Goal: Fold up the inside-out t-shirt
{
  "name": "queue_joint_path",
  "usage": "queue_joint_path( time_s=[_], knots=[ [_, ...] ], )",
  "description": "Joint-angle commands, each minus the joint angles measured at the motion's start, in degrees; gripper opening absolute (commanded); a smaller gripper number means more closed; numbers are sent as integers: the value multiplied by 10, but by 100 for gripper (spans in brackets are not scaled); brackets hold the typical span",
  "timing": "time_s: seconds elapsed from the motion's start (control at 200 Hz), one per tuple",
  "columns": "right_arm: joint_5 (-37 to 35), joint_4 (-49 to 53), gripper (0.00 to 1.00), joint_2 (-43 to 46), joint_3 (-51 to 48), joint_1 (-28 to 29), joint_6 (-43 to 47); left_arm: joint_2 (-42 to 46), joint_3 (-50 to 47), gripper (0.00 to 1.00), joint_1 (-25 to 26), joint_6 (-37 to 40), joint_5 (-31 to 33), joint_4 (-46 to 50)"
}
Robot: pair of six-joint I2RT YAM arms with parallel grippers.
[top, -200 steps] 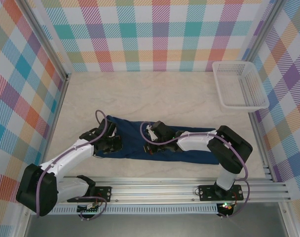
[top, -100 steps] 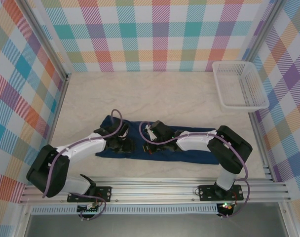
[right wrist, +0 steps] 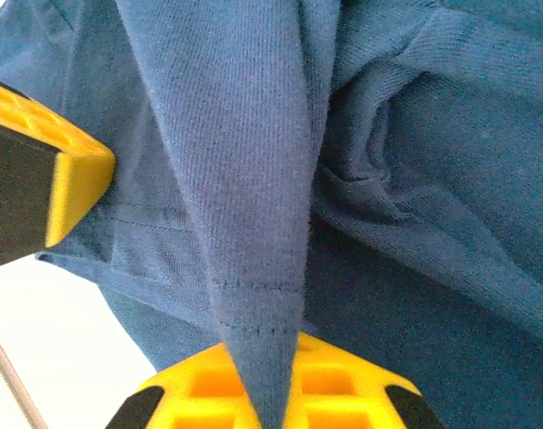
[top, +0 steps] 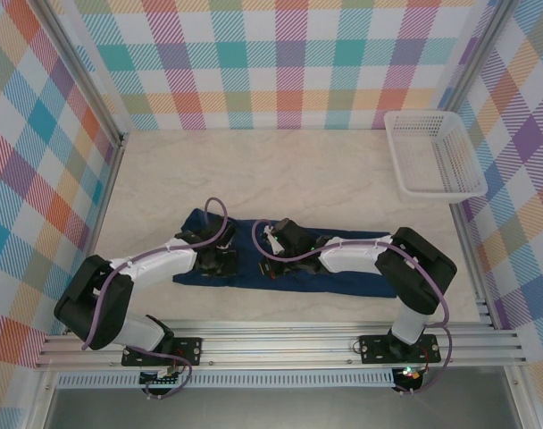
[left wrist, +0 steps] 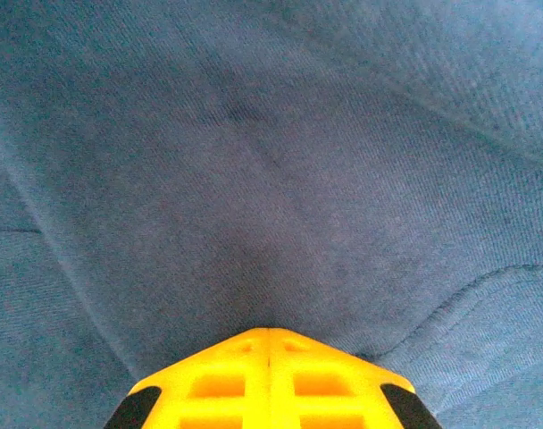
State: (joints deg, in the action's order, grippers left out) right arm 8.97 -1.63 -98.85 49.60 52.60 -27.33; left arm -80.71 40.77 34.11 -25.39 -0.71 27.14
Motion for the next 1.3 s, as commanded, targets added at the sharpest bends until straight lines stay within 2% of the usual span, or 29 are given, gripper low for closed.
queue_joint_path(
  time_s=[0.0,0.335,0.395,0.455,0.545,0.615,0.69,0.805,1.03,1.295],
  knots=[
    [-15,23,0,2,4,4,19,25,7,0,-2,6,29,22],
    [-35,47,0,11,14,4,29,88,-16,0,-54,-20,72,23],
    [-32,42,0,9,17,5,25,98,-17,0,-67,-26,60,8],
    [-29,36,0,5,19,6,22,98,-14,0,-69,-27,22,-16],
    [-26,31,0,0,22,7,20,73,-8,22,-64,-37,-51,-46],
    [-26,30,0,-3,24,7,18,56,-2,36,-36,-38,-54,-53],
    [-25,27,0,-5,24,8,17,44,3,45,-8,-38,-40,-51],
    [-24,23,0,-7,23,8,13,14,5,50,13,-40,-29,-52],
    [-20,22,0,-11,23,8,12,-27,18,48,33,-31,-2,-53],
    [-18,20,0,-16,22,9,11,-35,25,23,35,-15,26,-35]
  ],
)
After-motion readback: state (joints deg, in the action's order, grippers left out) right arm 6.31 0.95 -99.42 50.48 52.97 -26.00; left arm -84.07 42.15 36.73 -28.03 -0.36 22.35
